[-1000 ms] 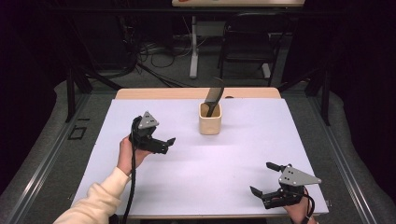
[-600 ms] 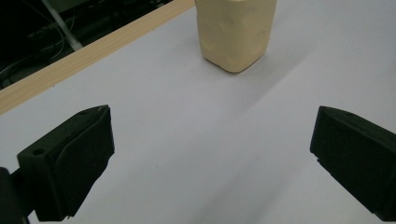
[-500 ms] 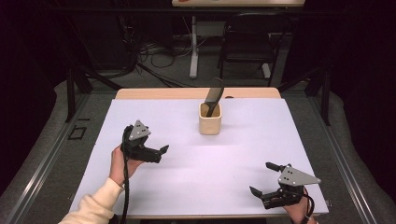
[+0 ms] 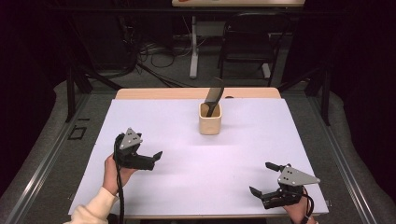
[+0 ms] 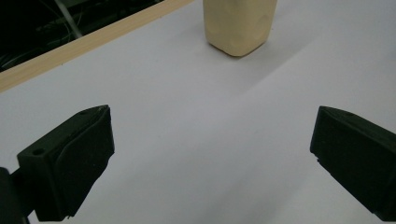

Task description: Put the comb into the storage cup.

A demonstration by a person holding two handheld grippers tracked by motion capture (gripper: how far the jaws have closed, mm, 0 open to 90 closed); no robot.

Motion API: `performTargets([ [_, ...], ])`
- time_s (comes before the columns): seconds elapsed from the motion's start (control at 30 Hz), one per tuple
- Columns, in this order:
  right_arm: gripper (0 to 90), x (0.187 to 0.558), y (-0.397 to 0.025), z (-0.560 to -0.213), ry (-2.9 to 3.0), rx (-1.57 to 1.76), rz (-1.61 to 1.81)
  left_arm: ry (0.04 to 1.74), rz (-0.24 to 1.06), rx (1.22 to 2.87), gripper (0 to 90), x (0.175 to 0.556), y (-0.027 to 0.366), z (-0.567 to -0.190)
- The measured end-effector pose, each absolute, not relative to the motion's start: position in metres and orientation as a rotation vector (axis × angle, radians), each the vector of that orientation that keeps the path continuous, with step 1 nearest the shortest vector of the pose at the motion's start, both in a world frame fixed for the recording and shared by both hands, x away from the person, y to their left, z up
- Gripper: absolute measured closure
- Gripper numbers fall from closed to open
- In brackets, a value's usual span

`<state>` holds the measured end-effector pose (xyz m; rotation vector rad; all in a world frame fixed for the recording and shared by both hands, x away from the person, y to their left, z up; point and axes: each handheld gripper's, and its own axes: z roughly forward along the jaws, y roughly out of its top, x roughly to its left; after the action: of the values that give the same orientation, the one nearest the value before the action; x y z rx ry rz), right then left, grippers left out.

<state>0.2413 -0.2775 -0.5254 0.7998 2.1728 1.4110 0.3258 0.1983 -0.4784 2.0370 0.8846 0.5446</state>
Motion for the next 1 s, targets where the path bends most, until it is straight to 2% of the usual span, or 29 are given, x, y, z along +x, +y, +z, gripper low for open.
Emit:
performTargets([
  [1.0,0.0,0.243,-0.276,-0.526,2.182,0.793,1.404,0.902,0.539,1.976,0.0,0.29,0.219,-0.513],
])
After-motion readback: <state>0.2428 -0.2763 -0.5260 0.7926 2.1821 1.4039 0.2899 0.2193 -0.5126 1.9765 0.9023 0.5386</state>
